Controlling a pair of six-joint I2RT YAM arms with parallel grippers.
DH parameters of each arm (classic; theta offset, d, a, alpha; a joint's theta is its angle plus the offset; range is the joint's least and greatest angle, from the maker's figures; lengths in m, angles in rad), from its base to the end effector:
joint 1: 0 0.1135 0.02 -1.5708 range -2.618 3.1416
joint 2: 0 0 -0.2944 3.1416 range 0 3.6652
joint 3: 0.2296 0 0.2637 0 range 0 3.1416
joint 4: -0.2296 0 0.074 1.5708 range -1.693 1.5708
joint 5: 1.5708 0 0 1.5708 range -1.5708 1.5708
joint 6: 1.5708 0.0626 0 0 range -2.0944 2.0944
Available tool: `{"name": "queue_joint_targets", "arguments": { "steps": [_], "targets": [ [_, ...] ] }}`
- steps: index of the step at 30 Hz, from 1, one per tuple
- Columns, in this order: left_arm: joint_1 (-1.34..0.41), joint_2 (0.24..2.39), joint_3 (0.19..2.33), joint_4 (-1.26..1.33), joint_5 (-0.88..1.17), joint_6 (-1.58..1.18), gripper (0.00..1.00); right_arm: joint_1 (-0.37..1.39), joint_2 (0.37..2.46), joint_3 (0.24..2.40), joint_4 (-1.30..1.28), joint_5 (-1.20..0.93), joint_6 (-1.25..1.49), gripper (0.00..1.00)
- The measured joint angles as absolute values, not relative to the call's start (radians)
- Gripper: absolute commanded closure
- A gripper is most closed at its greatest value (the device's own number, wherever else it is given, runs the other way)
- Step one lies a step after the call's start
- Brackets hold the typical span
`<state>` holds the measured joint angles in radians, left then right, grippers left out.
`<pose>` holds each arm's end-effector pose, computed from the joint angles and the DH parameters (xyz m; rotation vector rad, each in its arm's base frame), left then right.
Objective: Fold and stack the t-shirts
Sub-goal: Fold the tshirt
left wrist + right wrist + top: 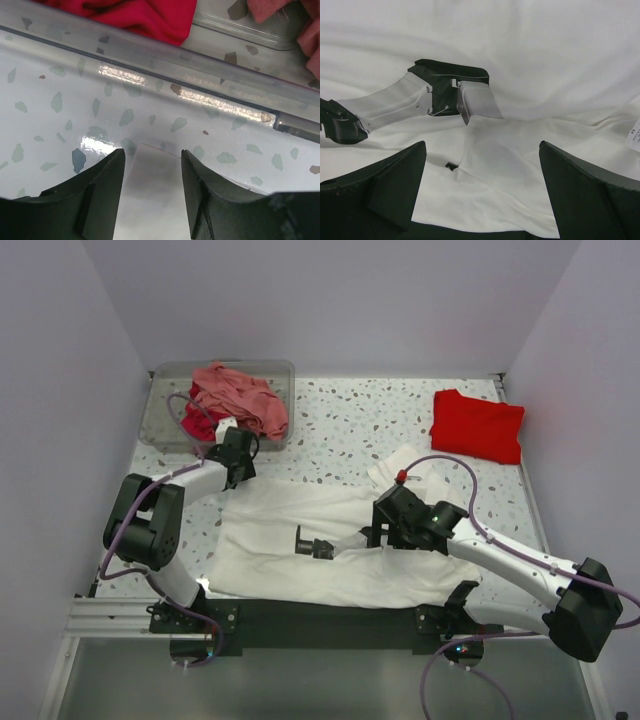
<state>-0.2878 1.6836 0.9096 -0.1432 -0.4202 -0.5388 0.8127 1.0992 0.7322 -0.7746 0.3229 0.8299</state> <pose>0.3510 -0.0773 0.1653 -0.4686 2.3397 0.1408 0.1540 0.1337 0.2184 0.1153 2.6137 0.1270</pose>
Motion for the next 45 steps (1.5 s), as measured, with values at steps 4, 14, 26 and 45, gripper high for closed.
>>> {"name": "queue_joint_targets", "arguments": {
  "steps": [4,14,26,45],
  "targets": [
    [-0.287,1.685,0.903,-0.139,-0.419,-0.539,0.54,0.813,1.099,0.729,-0.774,0.323,0.83,0.01],
    [-0.281,1.696,0.894,-0.136,-0.41,-0.539,0.6,0.813,1.099,0.729,-0.774,0.323,0.831,0.02],
    [-0.277,1.713,0.892,-0.117,-0.395,-0.538,0.9,0.799,1.167,0.786,-0.78,0.345,0.802,0.01],
    [-0.275,1.703,0.892,-0.129,-0.352,-0.503,0.98,0.275,1.744,1.323,-0.554,0.321,0.44,0.13]
  ]
}}
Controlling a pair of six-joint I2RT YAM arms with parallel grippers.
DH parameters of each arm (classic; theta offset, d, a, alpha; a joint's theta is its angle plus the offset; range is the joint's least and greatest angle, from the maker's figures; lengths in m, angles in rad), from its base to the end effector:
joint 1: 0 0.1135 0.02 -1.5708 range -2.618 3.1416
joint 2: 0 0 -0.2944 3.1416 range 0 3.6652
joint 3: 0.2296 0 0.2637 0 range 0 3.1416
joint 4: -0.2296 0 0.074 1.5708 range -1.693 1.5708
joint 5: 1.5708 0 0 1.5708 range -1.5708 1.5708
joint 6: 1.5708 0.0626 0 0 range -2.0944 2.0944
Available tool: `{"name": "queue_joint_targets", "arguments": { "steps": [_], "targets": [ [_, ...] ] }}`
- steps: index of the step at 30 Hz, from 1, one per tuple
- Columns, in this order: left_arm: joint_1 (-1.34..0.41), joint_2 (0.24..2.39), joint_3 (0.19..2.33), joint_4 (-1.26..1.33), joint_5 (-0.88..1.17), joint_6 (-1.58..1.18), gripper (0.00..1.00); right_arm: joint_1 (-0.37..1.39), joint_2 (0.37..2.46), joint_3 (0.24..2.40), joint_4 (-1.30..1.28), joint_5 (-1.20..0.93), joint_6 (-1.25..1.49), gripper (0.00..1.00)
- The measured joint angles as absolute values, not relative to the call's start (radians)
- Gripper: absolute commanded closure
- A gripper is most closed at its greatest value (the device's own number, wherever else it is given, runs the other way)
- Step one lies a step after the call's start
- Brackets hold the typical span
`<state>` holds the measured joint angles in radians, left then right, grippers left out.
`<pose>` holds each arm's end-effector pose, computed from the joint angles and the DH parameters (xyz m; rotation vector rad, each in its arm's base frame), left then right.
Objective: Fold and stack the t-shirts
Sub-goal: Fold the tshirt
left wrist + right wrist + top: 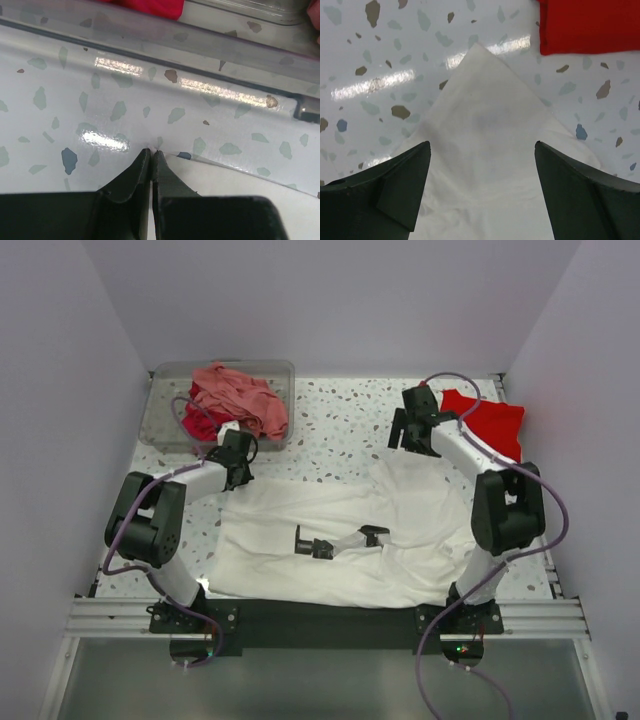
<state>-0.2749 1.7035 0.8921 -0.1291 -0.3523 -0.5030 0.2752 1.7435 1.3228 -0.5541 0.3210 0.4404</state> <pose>0.3500 -0.0763 0.1532 -0.4166 2.3980 0.0998 0.3945 0.0909 0.2430 0.3268 2.4556 -0.1091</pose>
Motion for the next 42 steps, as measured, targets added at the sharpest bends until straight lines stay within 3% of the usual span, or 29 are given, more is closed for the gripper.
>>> {"name": "queue_joint_targets", "arguments": {
  "steps": [18,24,31,32,33,34,39,42],
  "targets": [
    [-0.275,1.695,0.911,-0.153,-0.305,-0.485,1.0,0.159,2.123,1.592,-0.474,0.224,0.374,0.28],
    [-0.275,1.695,0.921,-0.159,-0.303,-0.481,1.0,0.149,2.152,1.604,-0.464,0.2,0.384,0.46],
    [-0.275,1.699,0.941,-0.173,-0.303,-0.475,1.0,0.148,2.154,1.604,-0.464,0.194,0.389,0.58],
    [-0.275,1.703,0.945,-0.174,-0.303,-0.474,1.0,0.148,2.154,1.604,-0.464,0.195,0.389,0.62],
    [-0.275,1.705,0.947,-0.175,-0.303,-0.474,1.0,0.148,2.154,1.604,-0.465,0.194,0.391,0.78],
    [-0.275,1.708,0.947,-0.175,-0.303,-0.474,1.0,0.148,2.154,1.604,-0.468,0.195,0.388,0.82],
    [-0.275,1.718,0.956,-0.185,-0.303,-0.474,1.0,0.147,2.154,1.604,-0.48,0.2,0.403,0.98],
    [-0.275,1.723,0.971,-0.198,-0.304,-0.472,1.0,0.144,2.154,1.604,-0.481,0.199,0.407,1.0]
  ]
}}
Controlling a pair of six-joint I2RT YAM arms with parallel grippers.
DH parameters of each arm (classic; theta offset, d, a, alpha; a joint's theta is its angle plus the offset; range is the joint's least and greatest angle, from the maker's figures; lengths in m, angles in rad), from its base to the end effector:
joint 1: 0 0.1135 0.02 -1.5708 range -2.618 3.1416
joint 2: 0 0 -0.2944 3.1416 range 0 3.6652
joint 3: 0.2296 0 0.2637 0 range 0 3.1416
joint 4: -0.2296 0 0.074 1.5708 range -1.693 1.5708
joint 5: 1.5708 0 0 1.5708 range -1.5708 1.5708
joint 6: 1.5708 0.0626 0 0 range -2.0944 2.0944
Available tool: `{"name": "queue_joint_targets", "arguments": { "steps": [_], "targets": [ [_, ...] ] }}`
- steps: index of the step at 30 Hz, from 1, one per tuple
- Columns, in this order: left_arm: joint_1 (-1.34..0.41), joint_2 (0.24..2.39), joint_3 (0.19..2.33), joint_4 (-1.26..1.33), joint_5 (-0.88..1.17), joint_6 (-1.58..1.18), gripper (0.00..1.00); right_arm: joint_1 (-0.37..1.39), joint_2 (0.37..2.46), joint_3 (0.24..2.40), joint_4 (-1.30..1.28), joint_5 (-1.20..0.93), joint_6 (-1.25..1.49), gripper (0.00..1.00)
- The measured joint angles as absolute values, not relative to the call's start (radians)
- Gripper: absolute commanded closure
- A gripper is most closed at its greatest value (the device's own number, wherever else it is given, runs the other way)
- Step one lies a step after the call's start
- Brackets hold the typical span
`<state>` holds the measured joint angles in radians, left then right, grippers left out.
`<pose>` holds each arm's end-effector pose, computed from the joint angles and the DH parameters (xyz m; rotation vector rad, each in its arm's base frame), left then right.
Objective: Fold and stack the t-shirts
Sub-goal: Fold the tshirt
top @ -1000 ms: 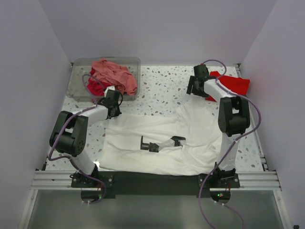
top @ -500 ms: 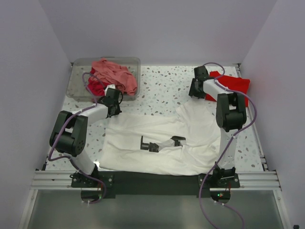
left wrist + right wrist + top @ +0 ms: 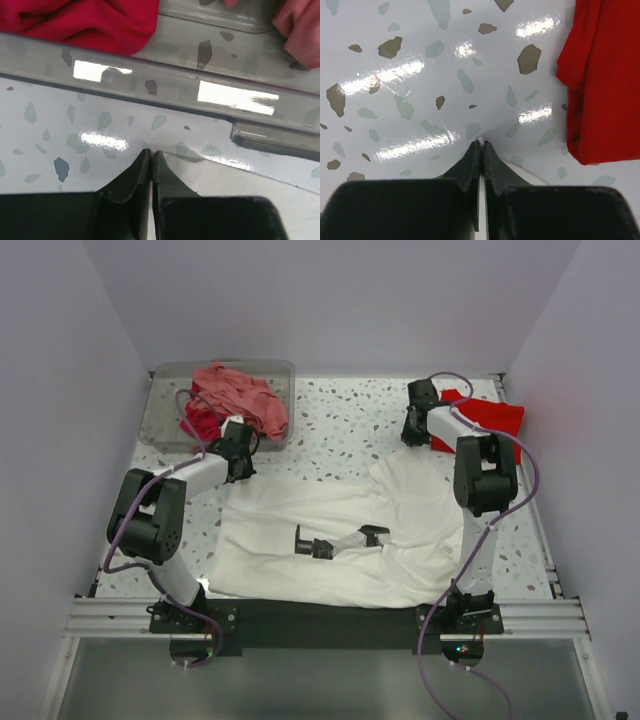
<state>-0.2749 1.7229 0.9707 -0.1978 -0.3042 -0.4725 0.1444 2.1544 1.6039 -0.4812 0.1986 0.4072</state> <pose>0.3621 -0.0826 0.1641 -0.3626 2.4334 0.0629 0.4985 0.0600 0.1598 0.4069 2.5390 -0.0530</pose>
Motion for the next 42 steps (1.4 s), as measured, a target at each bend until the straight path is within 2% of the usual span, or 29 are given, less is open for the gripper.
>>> {"name": "queue_joint_targets", "arguments": {
  "steps": [7,18,24,30,35,42],
  "targets": [
    [-0.275,1.762,1.062,-0.228,-0.329,-0.452,1.0,0.126,2.182,1.66,-0.521,0.198,0.407,1.0],
    [-0.275,1.869,1.288,-0.292,-0.385,-0.402,1.0,0.04,2.305,2.008,-0.628,0.189,0.393,1.0],
    [-0.275,1.876,1.325,-0.29,-0.403,-0.374,1.0,0.038,2.306,2.067,-0.642,0.168,0.382,1.0],
    [-0.274,1.806,1.237,-0.234,-0.405,-0.345,1.0,0.039,2.173,1.851,-0.624,0.142,0.376,1.0],
    [-0.274,1.681,1.106,-0.184,-0.404,-0.327,1.0,0.039,1.937,1.582,-0.612,0.135,0.373,1.0],
    [-0.274,1.572,0.978,-0.132,-0.397,-0.326,1.0,0.039,1.626,1.358,-0.613,0.139,0.371,1.0]
  ]
}}
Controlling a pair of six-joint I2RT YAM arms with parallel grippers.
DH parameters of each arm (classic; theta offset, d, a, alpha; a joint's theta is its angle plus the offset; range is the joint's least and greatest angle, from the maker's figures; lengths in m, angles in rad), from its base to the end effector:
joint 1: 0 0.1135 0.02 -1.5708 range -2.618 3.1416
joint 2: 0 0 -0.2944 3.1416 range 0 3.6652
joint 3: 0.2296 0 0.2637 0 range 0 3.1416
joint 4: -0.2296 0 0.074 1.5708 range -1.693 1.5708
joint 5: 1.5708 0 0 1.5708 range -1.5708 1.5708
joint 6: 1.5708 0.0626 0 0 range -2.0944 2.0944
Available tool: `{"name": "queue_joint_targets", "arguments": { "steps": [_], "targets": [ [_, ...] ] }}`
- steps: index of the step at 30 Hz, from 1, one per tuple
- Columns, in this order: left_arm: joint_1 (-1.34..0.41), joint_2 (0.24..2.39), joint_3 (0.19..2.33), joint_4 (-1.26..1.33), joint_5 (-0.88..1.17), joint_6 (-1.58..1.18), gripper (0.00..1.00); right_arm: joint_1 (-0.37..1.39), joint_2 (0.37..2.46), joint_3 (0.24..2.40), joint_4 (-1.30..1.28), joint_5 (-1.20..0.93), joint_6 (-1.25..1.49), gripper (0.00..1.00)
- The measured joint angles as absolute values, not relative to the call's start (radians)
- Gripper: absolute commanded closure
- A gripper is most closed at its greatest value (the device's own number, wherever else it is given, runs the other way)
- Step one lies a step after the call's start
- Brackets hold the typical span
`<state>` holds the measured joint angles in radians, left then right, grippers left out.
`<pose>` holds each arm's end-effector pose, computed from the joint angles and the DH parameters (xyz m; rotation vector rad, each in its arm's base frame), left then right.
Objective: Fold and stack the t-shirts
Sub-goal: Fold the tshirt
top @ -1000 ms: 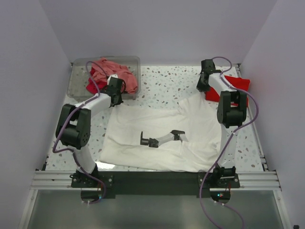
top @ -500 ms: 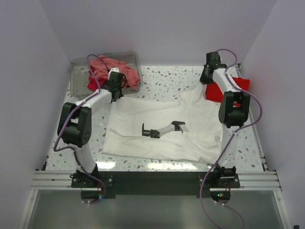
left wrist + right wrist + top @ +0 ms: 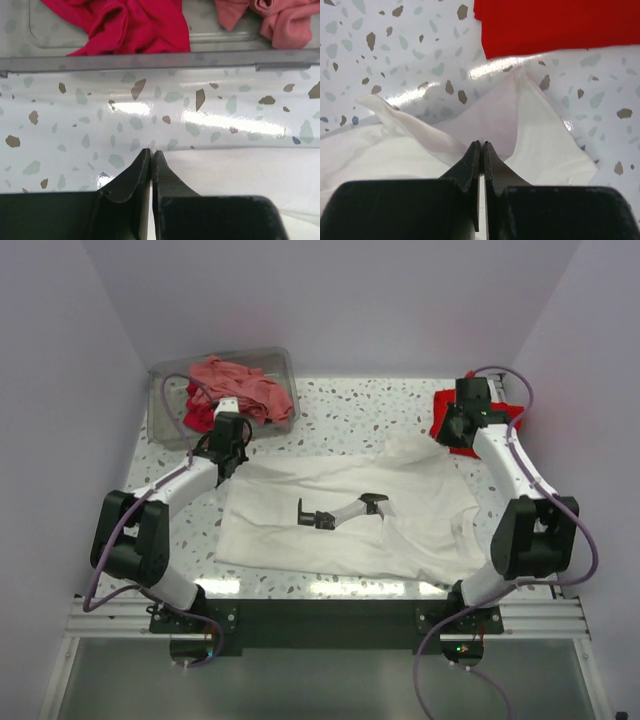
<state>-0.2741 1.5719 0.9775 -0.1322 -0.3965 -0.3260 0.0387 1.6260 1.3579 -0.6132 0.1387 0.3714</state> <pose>0.3581 -0.0756 0.2263 -0.2583 2.2186 0.1316 0.3863 0.0063 0.2924 0.4640 2.3960 0.0125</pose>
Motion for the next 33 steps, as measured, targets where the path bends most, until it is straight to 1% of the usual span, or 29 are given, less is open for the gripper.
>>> {"name": "queue_joint_targets", "arguments": {
  "steps": [4,9,16,27,33],
  "targets": [
    [-0.274,1.536,0.922,-0.123,-0.377,-0.326,1.0,0.039,1.473,1.248,-0.644,0.148,0.365,1.0],
    [-0.276,1.464,0.852,-0.118,-0.362,-0.33,1.0,0.039,1.333,1.161,-0.72,0.158,0.362,1.0],
    [-0.305,1.347,0.779,-0.112,-0.363,-0.336,1.0,0.039,1.163,1.112,-0.837,0.166,0.355,1.0],
    [-0.35,1.241,0.66,-0.127,-0.386,-0.368,1.0,0.039,1.058,1.047,-0.961,0.141,0.358,1.0],
    [-0.361,1.176,0.629,-0.136,-0.401,-0.393,1.0,0.039,0.994,1.021,-1.005,0.142,0.359,1.0]
  ]
}}
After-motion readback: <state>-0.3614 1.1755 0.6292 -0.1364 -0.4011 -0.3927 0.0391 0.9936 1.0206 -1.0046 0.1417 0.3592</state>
